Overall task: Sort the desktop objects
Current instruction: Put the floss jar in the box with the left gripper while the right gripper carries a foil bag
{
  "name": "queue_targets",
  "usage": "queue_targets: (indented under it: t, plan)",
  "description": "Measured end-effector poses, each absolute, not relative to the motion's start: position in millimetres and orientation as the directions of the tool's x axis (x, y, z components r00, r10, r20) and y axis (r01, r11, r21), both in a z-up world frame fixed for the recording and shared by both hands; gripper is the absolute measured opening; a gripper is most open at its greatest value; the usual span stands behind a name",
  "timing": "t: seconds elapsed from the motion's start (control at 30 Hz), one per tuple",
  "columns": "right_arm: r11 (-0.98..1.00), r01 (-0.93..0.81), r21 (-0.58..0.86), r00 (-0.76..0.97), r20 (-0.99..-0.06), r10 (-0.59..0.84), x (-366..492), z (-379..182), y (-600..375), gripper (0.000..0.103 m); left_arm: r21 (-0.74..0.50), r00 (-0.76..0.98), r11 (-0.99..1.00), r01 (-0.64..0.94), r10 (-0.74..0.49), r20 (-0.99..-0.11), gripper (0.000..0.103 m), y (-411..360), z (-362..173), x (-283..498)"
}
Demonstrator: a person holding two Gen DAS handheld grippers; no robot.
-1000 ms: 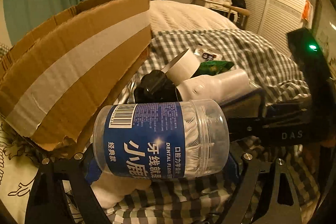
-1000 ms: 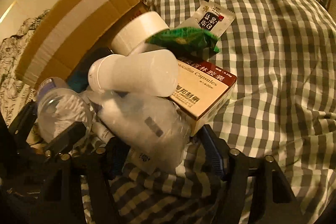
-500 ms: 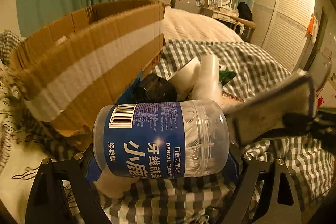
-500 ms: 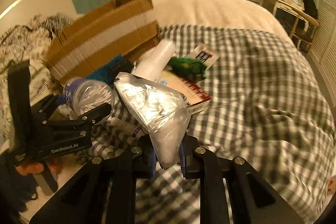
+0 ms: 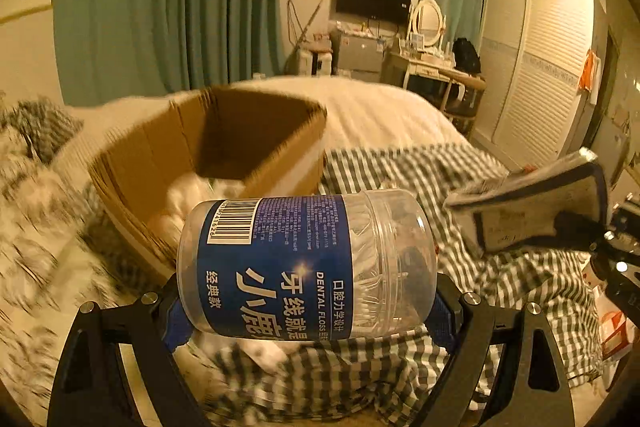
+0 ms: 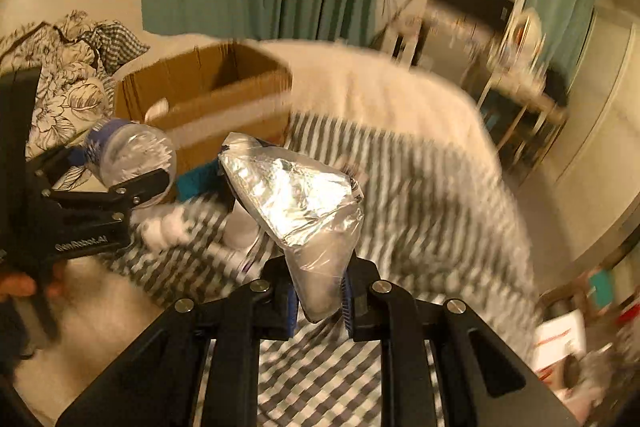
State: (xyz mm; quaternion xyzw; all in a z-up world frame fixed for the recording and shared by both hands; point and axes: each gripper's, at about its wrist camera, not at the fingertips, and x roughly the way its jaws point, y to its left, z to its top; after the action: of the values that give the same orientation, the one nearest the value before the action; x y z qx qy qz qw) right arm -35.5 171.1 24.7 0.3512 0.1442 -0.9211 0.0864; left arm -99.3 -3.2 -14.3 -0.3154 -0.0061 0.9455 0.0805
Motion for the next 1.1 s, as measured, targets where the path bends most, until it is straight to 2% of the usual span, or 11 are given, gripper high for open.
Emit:
queue_targets:
  t: [0.1, 0.27, 0.37, 0.57, 0.67, 0.8, 0.97, 1.07, 1.1]
  plan:
    - [-0.93, 0.247, -0.272, -0.812, -0.582, -0.045, -21, 53, 153, 0.016, 0.002, -0.821, -0.992, -0.127, 0.104, -0.562, 0.092, -12, 9, -99]
    - [-0.928, 0.283, -0.244, -0.858, -0.497, -0.131, -17, 92, 128, 0.016, 0.038, -0.864, -0.997, -0.069, 0.041, -0.502, 0.092, -39, 36, -108]
    - [-0.928, 0.305, -0.214, -0.871, -0.457, -0.182, -27, 105, 115, 0.016, 0.016, -0.876, -1.0, -0.014, 0.004, -0.482, 0.092, -56, 48, -123]
    - [-0.919, 0.362, -0.16, -0.859, -0.44, -0.261, -71, 105, 83, 0.016, -0.026, -0.901, -0.999, 0.032, -0.018, -0.433, 0.092, -81, 57, -161]
    - [-0.916, 0.381, -0.126, -0.849, -0.439, -0.293, -97, 95, 70, 0.016, -0.049, -0.894, -0.998, 0.027, -0.002, -0.449, 0.092, -91, 48, -189]
    - [-0.915, 0.397, -0.075, -0.83, -0.455, -0.323, -136, 73, 52, 0.016, -0.122, -0.864, -0.992, -0.038, 0.094, -0.494, 0.092, -121, 17, -222]
    - [-0.908, 0.416, -0.04, -0.838, -0.405, -0.366, -161, 46, 33, 0.016, -0.152, -0.83, -0.988, 0.027, 0.062, -0.554, 0.092, -158, -18, -234]
    - [-0.898, 0.438, 0.043, -0.799, -0.439, -0.41, -187, 34, 19, 0.016, -0.182, -0.838, -0.983, 0.018, 0.085, -0.539, 0.092, -169, -21, -231]
    - [-0.901, 0.429, 0.067, -0.793, -0.451, -0.411, -195, 30, 17, 0.016, -0.184, -0.84, -0.983, 0.009, 0.092, -0.534, 0.095, -169, -21, -230]
